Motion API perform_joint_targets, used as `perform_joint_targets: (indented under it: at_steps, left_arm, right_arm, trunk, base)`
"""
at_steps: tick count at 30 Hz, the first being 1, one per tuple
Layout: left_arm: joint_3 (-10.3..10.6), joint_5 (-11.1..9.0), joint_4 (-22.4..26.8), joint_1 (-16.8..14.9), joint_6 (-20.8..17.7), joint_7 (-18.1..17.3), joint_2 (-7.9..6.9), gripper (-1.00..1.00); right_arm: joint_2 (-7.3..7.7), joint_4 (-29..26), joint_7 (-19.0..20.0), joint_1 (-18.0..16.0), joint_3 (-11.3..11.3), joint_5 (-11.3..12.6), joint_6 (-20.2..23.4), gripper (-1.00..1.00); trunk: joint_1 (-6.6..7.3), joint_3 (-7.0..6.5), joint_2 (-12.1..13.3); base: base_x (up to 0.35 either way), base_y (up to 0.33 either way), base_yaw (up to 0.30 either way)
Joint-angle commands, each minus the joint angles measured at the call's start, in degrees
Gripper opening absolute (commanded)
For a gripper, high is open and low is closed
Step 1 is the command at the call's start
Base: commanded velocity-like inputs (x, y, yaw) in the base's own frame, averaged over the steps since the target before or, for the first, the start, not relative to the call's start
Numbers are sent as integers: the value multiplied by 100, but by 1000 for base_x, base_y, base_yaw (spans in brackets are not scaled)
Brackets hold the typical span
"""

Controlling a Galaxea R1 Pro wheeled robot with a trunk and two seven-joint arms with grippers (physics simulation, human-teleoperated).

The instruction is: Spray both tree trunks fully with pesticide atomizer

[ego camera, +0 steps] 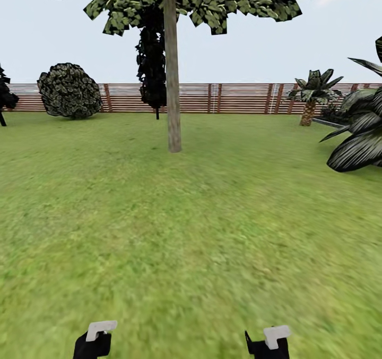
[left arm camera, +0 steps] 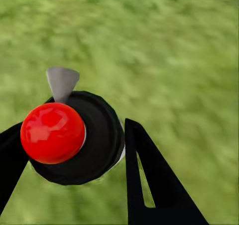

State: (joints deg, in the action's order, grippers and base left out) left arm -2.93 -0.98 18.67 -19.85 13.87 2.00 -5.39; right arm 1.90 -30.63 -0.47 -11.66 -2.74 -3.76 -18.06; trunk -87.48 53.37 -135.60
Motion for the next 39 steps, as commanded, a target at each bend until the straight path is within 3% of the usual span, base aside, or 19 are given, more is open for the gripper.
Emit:
perform_joint_targets:
  at_steps: [1,39]
  left_arm:
    - [-7,-9,-4,-3,19,2,2,-100]
    - [-13,-8,-4,-5,19,2,2,-100]
  right_arm:
    - [3,3,-6,-3,-7,-37,-14,100]
    - [3,9,-6,-3,-7,-44,-10,100]
  trunk:
    - [-2,5,-2]
    - [-2,5,-2]
  base:
    - [335,0,0]
    - [335,0,0]
